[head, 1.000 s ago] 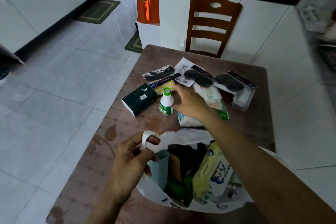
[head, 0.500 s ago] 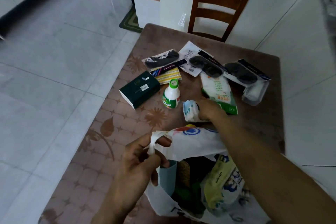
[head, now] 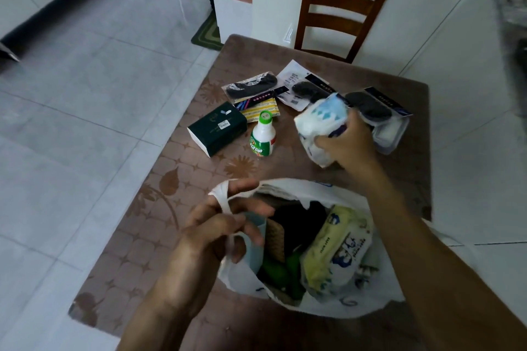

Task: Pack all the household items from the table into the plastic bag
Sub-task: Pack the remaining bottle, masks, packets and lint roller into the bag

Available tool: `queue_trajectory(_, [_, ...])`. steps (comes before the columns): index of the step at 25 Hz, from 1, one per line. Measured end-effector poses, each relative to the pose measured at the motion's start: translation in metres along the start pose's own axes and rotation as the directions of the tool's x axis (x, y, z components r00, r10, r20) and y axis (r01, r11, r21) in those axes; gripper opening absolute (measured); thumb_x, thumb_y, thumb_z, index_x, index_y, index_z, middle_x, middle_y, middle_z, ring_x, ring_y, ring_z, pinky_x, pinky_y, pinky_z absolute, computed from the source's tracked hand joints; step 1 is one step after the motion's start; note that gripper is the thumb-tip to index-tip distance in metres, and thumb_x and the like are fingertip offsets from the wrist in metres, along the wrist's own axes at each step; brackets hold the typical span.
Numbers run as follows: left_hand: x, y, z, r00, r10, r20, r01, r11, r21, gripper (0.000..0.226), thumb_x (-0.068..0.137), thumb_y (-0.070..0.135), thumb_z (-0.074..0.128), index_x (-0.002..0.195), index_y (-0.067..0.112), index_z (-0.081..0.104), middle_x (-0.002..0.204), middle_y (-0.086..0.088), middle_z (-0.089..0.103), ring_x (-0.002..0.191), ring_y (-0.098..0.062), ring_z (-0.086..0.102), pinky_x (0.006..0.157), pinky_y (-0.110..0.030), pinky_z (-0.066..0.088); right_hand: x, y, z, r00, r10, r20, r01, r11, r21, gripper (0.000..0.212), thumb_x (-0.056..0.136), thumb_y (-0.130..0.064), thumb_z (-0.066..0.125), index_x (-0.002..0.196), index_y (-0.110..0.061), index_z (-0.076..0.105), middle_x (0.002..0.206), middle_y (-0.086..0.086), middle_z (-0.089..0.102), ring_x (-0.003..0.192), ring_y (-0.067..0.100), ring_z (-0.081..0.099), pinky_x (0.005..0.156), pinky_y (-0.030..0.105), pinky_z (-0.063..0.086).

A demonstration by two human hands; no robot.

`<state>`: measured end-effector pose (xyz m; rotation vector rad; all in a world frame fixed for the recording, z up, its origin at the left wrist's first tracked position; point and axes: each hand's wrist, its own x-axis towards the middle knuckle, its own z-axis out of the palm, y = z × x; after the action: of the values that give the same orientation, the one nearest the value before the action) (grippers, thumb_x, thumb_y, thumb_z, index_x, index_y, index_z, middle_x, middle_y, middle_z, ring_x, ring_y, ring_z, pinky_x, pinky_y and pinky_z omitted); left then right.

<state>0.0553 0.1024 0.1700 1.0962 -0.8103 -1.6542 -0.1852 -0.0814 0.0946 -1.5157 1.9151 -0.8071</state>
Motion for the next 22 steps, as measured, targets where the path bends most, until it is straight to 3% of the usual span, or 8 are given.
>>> queue_trajectory(3, [-0.014,0.011,0.008,0.995,-0.012,-0.096,0.036,0.967,0.251,0.021,0.079,0.013,0.055,0.096,0.012,0.067,0.089,-0.014,0.073,0.064,-0.022,0.062,0.057,-0.032,0.047,-0.069,-0.019,-0.058,0.995,-0.076,-0.069,0.103,0.761,0.641,0.062,0.057,-0.024,0.089,0.112,-0.029,0.060,0.106,-0.008,0.073,0.097,0.009,0.070,0.072,0.030,0.060])
queue_trajectory(6, [-0.025,0.017,0.017,0.992,-0.033,-0.120,0.072,0.938,0.338,0.021,0.078,0.025,0.055,0.091,0.014,0.067,0.085,-0.011,0.073,0.064,-0.021,0.062,0.061,-0.034,0.052,-0.139,-0.005,-0.073,0.970,-0.243,0.019,0.133,0.591,0.796,0.064,0.058,-0.028,0.093,0.114,-0.033,0.062,0.110,-0.004,0.073,0.098,0.016,0.071,0.069,0.029,0.059])
queue_trajectory(8, [-0.031,0.018,0.027,0.995,-0.025,-0.094,0.055,0.940,0.338,0.025,0.077,0.028,0.052,0.091,0.014,0.068,0.086,-0.012,0.072,0.062,-0.023,0.061,0.057,-0.032,0.052,-0.168,0.008,-0.052,0.951,-0.247,0.188,0.042,0.702,0.711,0.067,0.051,-0.033,0.095,0.106,-0.043,0.058,0.106,-0.008,0.072,0.094,0.010,0.071,0.068,0.024,0.058])
queue_trajectory(11, [-0.036,0.013,0.034,0.996,-0.009,-0.087,0.038,0.938,0.343,0.018,0.085,0.020,0.053,0.093,0.011,0.066,0.086,-0.014,0.071,0.059,-0.021,0.058,0.053,-0.029,0.050,-0.183,0.025,-0.010,0.886,-0.148,0.439,0.105,0.987,0.120,0.080,0.054,-0.042,0.092,0.117,-0.039,0.042,0.116,-0.011,0.057,0.105,0.011,0.058,0.082,0.022,0.051])
queue_trajectory(14, [-0.039,0.015,0.026,0.997,0.008,-0.082,0.021,0.941,0.338,0.018,0.093,0.010,0.047,0.091,0.009,0.065,0.086,-0.017,0.070,0.056,-0.019,0.057,0.050,-0.028,0.048,-0.183,0.040,0.002,0.705,-0.297,0.644,0.359,0.933,0.038,0.081,0.071,-0.039,0.081,0.137,-0.039,0.035,0.128,-0.015,0.049,0.118,0.009,0.050,0.084,0.006,0.036])
queue_trajectory(16, [-0.040,0.015,0.021,0.999,0.028,-0.042,-0.012,0.942,0.334,0.017,0.088,0.015,0.049,0.090,0.007,0.064,0.087,-0.018,0.069,0.055,-0.018,0.055,0.048,-0.026,0.046,-0.178,0.041,0.006,0.589,-0.328,0.738,0.543,0.837,-0.061,0.079,0.077,-0.037,0.075,0.145,-0.038,0.035,0.139,-0.011,0.048,0.122,0.011,0.046,0.089,0.015,0.034])
queue_trajectory(19, [-0.036,0.012,0.020,0.998,0.055,-0.004,-0.051,0.949,0.312,0.024,0.076,0.017,0.049,0.089,0.001,0.062,0.085,-0.020,0.068,0.052,-0.018,0.049,0.044,-0.024,0.040,-0.168,0.022,0.016,0.500,-0.217,0.838,0.643,0.741,-0.192,0.076,0.081,-0.036,0.073,0.148,-0.034,0.036,0.148,-0.004,0.043,0.126,0.020,0.045,0.097,0.031,0.040])
queue_trajectory(22, [-0.032,0.008,0.019,0.998,0.068,-0.011,-0.062,0.954,0.294,0.021,0.074,0.013,0.048,0.087,0.004,0.061,0.086,-0.022,0.065,0.049,-0.017,0.044,0.042,-0.023,0.035,-0.166,0.024,0.013,0.479,-0.164,0.863,0.601,0.777,-0.186,0.072,0.084,-0.035,0.070,0.147,-0.038,0.036,0.147,-0.005,0.042,0.124,0.021,0.047,0.098,0.035,0.042])
